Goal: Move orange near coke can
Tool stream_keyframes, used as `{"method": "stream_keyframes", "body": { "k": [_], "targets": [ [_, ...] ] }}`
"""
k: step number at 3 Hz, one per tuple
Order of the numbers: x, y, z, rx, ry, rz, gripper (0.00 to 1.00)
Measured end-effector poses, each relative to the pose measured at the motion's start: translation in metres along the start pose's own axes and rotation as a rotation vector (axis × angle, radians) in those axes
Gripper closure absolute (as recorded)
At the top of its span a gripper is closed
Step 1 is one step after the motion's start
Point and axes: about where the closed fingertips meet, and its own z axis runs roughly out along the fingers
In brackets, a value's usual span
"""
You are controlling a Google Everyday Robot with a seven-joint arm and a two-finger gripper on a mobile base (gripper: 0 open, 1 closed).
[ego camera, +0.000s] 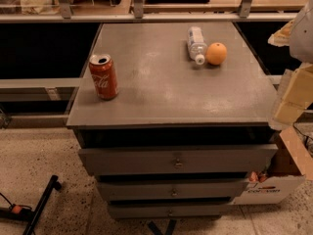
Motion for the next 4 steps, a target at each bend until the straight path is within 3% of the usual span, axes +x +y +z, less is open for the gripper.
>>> {"method": "stream_keyframes", "body": {
  "k": [1,2,4],
  "targets": [
    [-0.002,-0.006,0.001,0.009,-0.011,-0.006,0.00],
    [-0.010,-0.030,0.017,0.006,-0.027,-0.048,0.00],
    [-0.018,-0.105,0.061,0.029,-0.052,-0.108,0.00]
  ]
}}
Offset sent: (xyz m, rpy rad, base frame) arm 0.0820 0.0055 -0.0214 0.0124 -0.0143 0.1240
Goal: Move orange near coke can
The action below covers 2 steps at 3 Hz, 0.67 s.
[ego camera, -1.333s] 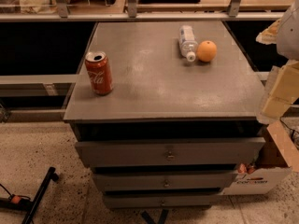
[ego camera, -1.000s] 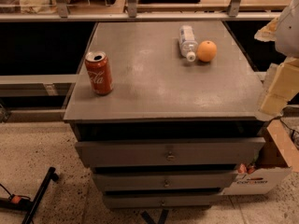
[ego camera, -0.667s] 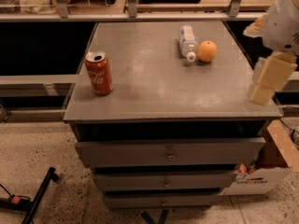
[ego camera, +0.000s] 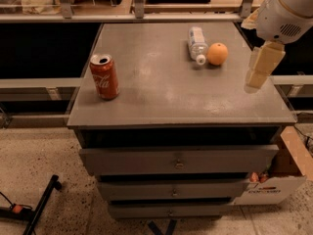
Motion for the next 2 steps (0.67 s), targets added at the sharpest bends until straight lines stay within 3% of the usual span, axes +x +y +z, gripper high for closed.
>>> {"method": "stream_keyframes", "body": {
  "k": [2],
  "targets": [
    [-0.001,-0.080,0.045,0.076,-0.078,0.010,0.00]
  ]
}}
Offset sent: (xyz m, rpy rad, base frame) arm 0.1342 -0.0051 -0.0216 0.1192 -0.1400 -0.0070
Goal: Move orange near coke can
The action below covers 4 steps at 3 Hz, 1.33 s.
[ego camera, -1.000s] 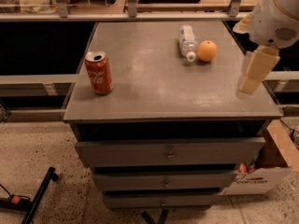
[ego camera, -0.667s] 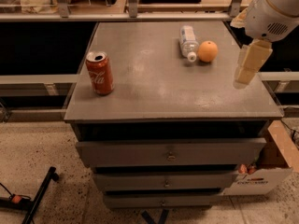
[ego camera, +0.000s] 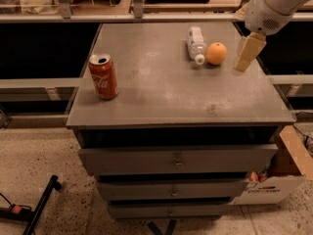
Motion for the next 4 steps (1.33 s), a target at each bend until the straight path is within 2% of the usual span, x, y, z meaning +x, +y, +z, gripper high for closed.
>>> {"method": "stream_keyframes", "body": {
  "k": [1,2,4],
  "targets": [
    [0.000,0.000,0.000,0.000,0.000,0.000,0.00],
    [0.002,-0.003,0.005,0.012,-0.028,0.048,0.00],
    [0.016,-0.037,0.027,0.093,-0.146,0.154,0.00]
  ]
}}
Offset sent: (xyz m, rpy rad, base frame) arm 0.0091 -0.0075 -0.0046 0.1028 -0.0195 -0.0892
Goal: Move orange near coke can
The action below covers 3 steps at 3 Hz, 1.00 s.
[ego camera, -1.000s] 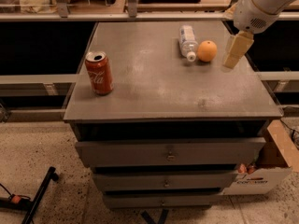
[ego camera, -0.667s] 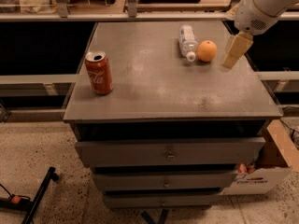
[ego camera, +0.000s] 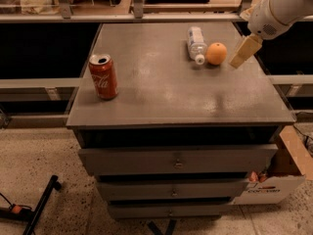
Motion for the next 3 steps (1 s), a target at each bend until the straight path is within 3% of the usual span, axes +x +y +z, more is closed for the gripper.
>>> {"method": "stream_keyframes", "body": {
  "k": [2,3],
  "targets": [
    [0.023,-0.030,0.047,-0.010,-0.078,0.110,0.00],
    [0.027,-0.030,0.071,-0.050,-0.137,0.145,0.00]
  ]
}}
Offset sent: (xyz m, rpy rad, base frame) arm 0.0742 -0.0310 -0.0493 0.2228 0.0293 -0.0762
